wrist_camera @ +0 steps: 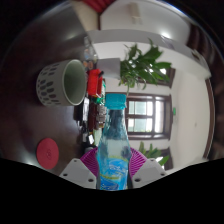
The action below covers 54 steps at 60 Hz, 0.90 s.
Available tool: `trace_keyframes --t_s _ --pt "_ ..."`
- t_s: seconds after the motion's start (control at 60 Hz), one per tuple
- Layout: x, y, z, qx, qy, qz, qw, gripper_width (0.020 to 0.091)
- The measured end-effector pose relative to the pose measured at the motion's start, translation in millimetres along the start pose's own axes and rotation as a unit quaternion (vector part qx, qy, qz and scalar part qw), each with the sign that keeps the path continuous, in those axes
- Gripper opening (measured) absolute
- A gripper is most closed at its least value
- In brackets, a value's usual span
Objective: Pour water
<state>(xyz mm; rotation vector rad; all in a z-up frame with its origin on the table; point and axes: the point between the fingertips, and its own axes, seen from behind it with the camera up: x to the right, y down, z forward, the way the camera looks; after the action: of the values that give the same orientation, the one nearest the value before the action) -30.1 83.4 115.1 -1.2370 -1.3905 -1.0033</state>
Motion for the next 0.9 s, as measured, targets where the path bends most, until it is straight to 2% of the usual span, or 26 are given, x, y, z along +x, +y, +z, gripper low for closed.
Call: trace_keyframes --t_s 0.167,0.35,0.567,0.717,0.767,0.9 --pt "11 -25 12 0.0 0.03 -0.172 0.985 0.0352" --pt "3 -37 22 -0.008 0.031 -0.26 0.965 0.0353" --pt "8 -42 22 -0.016 0.034 -0.242 0.97 0.0356" --pt "19 -31 13 -0.014 0.028 -0.085 0.996 0.0357" --pt "28 -26 6 -0.002 0.021 -0.001 1.0 0.0354" --pt "39 -16 -4 0.014 0.0 0.26 0.965 0.0354"
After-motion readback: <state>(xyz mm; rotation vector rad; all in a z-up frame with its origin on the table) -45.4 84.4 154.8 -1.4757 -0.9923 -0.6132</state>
